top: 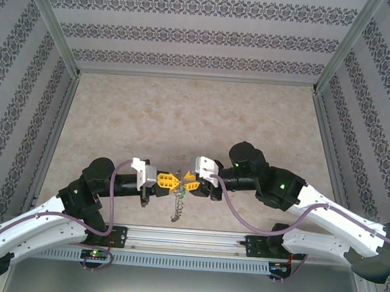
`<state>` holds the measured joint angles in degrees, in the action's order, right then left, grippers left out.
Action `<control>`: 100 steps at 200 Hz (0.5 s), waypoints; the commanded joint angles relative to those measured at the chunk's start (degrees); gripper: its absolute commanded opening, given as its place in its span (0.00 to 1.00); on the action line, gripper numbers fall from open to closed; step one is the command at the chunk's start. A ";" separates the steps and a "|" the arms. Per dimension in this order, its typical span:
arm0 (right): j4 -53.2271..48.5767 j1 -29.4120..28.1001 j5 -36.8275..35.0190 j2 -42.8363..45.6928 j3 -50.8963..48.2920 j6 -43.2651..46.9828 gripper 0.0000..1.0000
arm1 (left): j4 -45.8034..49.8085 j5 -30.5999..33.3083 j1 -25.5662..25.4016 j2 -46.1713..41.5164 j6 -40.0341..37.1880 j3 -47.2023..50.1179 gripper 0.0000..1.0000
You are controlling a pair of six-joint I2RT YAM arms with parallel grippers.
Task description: Put the keys on the keyring
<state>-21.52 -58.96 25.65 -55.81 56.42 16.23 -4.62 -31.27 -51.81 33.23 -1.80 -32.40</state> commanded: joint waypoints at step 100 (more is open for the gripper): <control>10.47 1.04 7.02 3.41 -3.58 -4.80 0.20 | -9.06 -2.77 -0.57 -0.37 1.90 0.90 0.00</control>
<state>-14.39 -58.22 30.24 -53.41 53.49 12.12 -9.61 -32.91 -51.81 32.95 -0.56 -31.46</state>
